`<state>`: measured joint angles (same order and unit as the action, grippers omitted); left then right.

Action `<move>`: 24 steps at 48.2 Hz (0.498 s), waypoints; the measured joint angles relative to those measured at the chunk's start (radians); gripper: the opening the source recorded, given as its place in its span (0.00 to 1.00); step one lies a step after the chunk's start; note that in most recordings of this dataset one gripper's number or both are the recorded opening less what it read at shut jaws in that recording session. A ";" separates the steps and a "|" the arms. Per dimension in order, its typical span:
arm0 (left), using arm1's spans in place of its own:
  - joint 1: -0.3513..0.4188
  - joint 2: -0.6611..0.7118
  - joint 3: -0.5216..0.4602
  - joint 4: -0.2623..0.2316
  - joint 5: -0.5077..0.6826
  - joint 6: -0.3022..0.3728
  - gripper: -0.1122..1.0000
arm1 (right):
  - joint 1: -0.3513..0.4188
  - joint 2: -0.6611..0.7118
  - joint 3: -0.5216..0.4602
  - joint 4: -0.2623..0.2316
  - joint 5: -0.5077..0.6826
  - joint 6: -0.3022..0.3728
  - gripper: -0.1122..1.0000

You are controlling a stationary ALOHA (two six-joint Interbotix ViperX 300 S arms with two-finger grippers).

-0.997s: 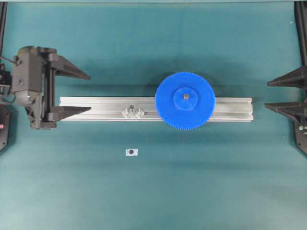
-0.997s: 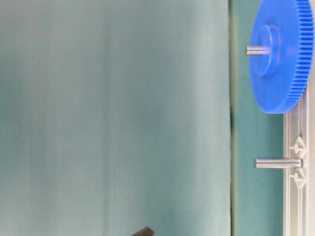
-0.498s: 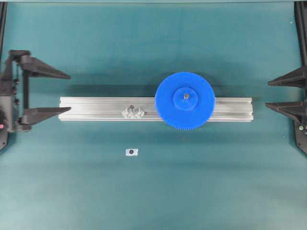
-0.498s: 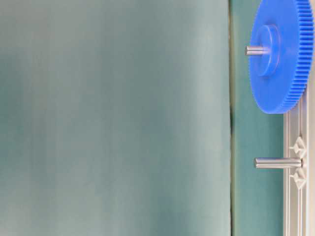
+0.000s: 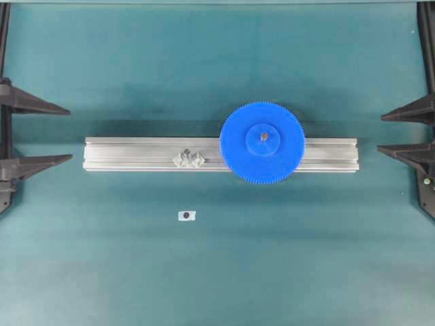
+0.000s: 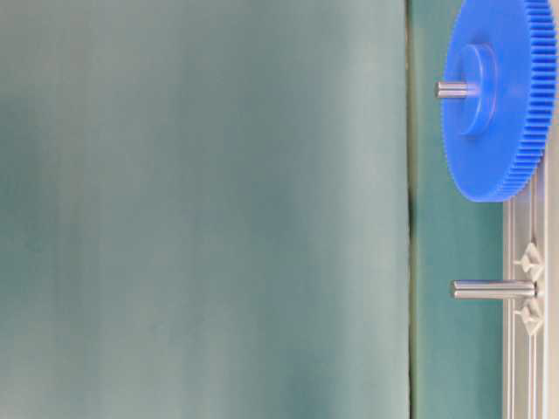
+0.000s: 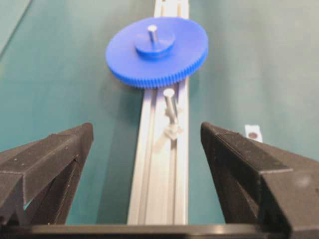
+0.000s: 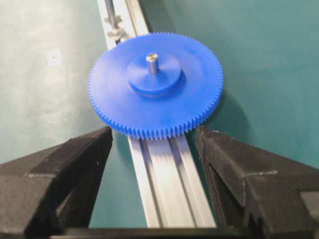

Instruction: Insert the large gear onto the shaft.

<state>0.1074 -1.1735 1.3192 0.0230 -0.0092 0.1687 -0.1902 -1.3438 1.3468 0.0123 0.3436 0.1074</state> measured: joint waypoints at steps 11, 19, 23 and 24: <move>0.000 -0.051 0.048 0.003 0.000 -0.005 0.92 | 0.000 0.000 0.002 0.000 0.000 0.000 0.79; 0.002 -0.054 0.087 0.003 -0.002 -0.014 0.92 | 0.000 0.000 0.002 0.000 0.000 0.000 0.79; 0.000 -0.054 0.110 0.000 -0.002 -0.017 0.92 | 0.000 0.000 0.002 0.000 0.000 0.000 0.79; 0.000 -0.054 0.115 0.003 -0.002 -0.015 0.92 | 0.000 0.000 0.002 0.000 0.000 0.000 0.79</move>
<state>0.1074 -1.2272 1.4343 0.0261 -0.0107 0.1534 -0.1902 -1.3438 1.3484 0.0123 0.3436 0.1074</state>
